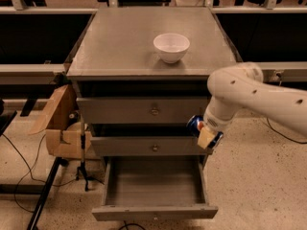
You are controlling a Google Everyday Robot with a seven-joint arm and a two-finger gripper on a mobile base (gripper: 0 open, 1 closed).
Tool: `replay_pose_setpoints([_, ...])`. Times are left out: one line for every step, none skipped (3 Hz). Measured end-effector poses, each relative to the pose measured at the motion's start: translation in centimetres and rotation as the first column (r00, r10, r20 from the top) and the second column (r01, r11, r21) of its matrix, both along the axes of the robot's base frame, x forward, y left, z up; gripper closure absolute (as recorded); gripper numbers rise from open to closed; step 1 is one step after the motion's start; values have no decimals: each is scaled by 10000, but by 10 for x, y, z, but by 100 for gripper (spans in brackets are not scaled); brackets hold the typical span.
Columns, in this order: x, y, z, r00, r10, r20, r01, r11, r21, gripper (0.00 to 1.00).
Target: Pick pepsi can from bottom drawer and place on counter
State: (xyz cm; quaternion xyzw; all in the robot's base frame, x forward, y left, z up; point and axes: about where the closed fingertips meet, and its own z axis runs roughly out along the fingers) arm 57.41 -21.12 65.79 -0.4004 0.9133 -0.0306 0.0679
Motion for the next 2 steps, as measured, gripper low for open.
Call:
replay_pose_setpoints([27,0,64,9993,-127,360,138,9994,-308,100])
replay_pose_setpoints([48,-4,119,9962,-587,643,622,9966,-539,100])
